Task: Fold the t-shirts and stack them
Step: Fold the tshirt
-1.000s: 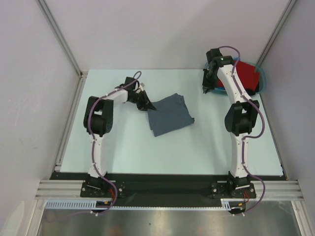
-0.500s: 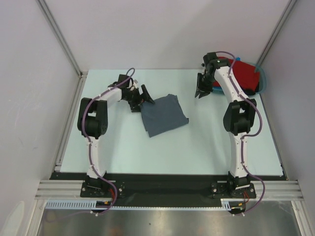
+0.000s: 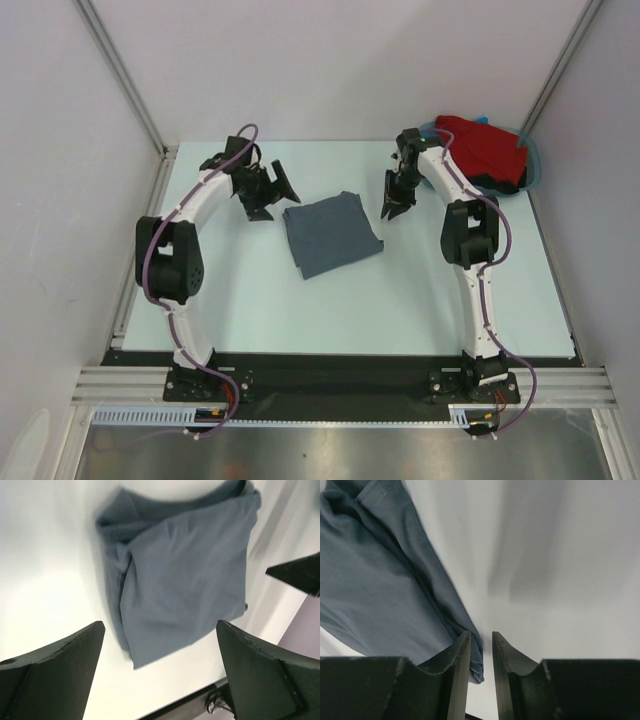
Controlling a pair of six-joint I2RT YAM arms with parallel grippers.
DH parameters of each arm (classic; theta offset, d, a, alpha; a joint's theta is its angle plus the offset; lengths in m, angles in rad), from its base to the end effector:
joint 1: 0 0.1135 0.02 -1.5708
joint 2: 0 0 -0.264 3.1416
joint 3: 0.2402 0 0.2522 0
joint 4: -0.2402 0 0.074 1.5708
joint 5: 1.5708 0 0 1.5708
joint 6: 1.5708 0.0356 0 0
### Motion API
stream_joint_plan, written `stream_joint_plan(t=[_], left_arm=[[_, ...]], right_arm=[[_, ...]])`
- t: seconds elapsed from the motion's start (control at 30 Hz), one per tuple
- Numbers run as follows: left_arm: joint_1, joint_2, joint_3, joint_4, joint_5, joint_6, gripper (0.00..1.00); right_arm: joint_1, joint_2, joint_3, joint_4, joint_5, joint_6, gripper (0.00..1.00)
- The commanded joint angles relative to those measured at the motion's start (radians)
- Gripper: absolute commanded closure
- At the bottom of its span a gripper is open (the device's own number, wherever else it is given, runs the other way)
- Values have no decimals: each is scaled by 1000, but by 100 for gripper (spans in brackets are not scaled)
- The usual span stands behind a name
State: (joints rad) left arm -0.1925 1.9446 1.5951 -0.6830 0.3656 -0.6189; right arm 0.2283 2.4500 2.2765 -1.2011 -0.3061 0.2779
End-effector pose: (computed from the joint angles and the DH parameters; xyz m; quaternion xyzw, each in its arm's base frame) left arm 0.4118 -0.0932 0.2397 -0.1533 0.9367 -0.2642 0.1711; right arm 0.4807 0.1227 0.1928 0.0095 0.9836 0.1711 0.0557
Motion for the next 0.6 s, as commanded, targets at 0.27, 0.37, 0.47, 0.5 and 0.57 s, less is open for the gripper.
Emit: stream_joint_plan(t=[0.27,0.37,0.47,0.5,0.57], left_arm=[[-70,-79,-130,-214,87,62,0],[-84,-111,-185,-234,69,61,0],[-100,-162,-228,-248,-15,44,0],[-104,-185,-239,-251,-43,35,0],[-123,-205,-271,-227,-114,8,0]], right_arm=[[54,-83,-147,-23,36,-8,74],[69,-117,-185,-9,71,-8,76],[75,-135,-190,-3,91,3,78],[75,-149,-190,-2,97,7,80],[82,-167,-189,18,113,12,95]])
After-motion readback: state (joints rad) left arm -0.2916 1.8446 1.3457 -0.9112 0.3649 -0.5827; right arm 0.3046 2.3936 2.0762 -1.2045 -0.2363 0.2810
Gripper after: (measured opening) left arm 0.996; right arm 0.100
